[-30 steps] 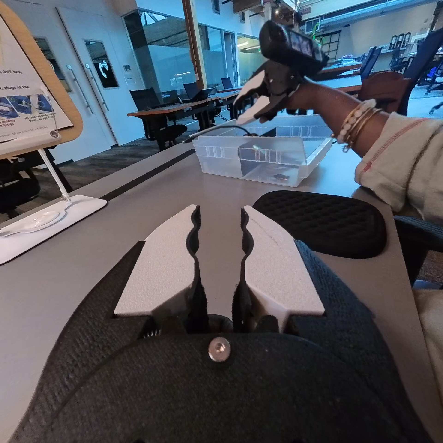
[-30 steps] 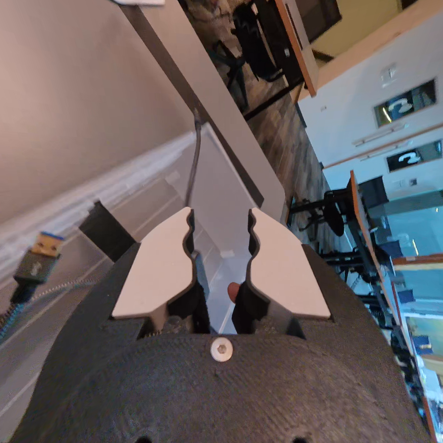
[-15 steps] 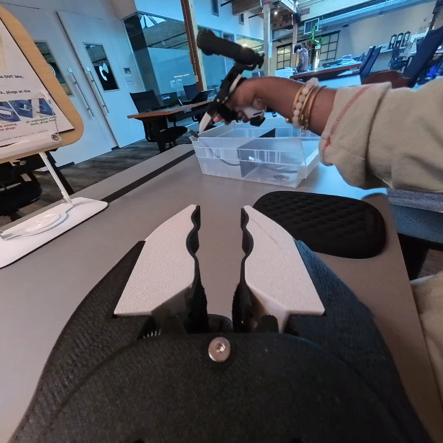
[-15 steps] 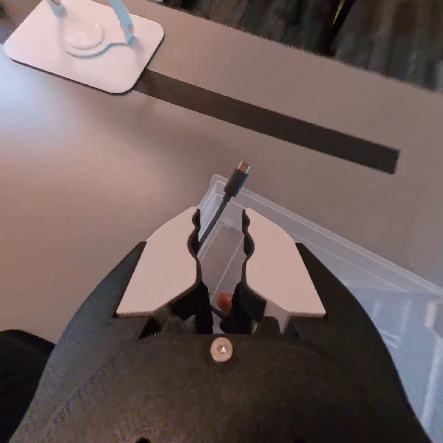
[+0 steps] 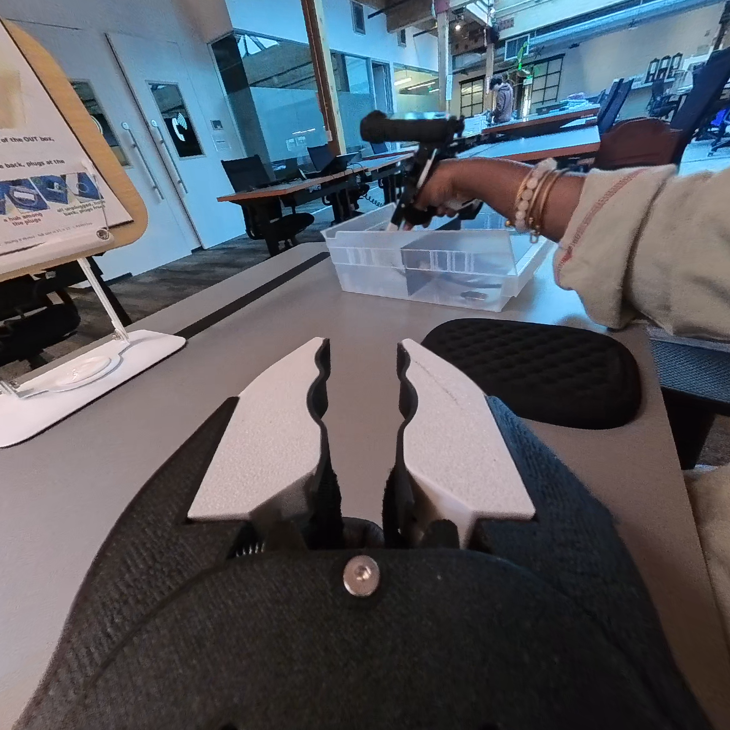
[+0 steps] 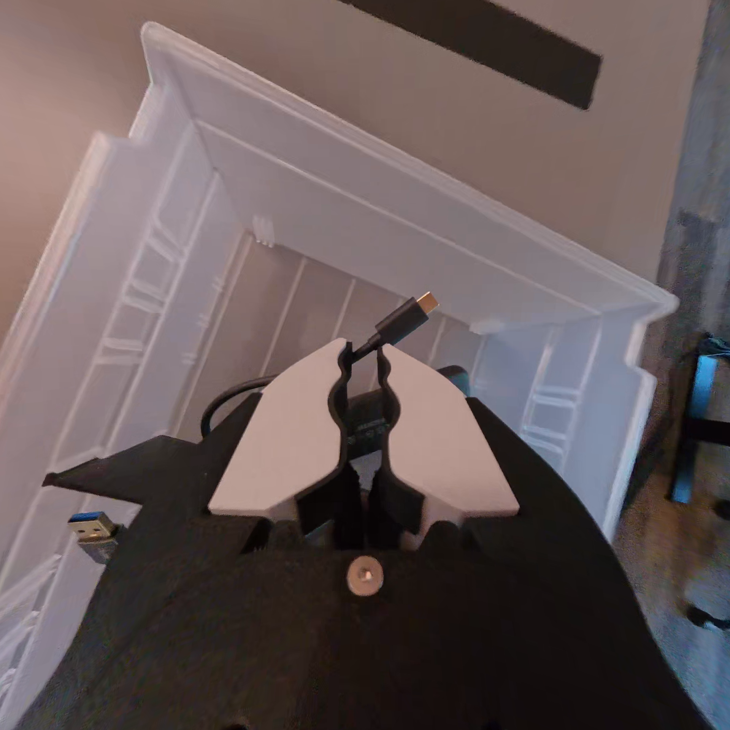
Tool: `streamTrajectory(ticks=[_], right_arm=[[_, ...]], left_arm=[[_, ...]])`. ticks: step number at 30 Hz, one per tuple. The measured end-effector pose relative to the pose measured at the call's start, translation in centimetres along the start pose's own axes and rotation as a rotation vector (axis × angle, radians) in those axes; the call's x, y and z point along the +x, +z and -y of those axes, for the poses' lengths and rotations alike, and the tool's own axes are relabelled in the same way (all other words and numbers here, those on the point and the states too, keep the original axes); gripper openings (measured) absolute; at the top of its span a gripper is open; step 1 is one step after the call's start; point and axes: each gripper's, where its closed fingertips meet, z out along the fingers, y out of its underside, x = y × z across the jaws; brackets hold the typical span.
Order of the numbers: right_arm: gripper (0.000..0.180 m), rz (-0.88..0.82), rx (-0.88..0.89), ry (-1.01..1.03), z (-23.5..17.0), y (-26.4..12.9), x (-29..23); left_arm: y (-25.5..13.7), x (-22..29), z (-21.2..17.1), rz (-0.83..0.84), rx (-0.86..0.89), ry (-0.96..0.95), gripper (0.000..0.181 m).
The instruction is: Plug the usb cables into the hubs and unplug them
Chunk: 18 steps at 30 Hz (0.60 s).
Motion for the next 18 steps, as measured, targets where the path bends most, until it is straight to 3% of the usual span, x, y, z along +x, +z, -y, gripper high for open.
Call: streamTrajectory(ticks=[3,5,7,13,16,18], right_arm=[[0.014,-0.074,0.121,-0.011,0.8,-3.3,0.2],[0.054,-0.135,0.245,-0.030,1.4,-6.6,-0.6],[0.066,-0.107,0.430,-0.071,2.3,-10.4,-3.5],[0.069,0.111,1.064,-0.153,1.1,-22.6,-16.0],[0.067,0.300,1.242,-0.169,-1.5,-25.6,-21.4],[0.067,0.402,1.308,-0.162,-2.1,-26.4,-22.9]], left_arm=[[-0.6,-0.4,1.2,0.021,0.030,0.002,0.033],[-1.6,-0.6,2.9,0.028,0.074,0.003,0.033],[-2.7,-0.8,4.7,0.031,0.122,0.000,0.033],[-9.0,-2.4,11.0,0.130,0.313,0.041,0.038],[-14.2,-5.5,13.4,0.289,0.358,0.060,0.038],[-17.7,-8.2,13.2,0.396,0.288,0.061,0.039]])
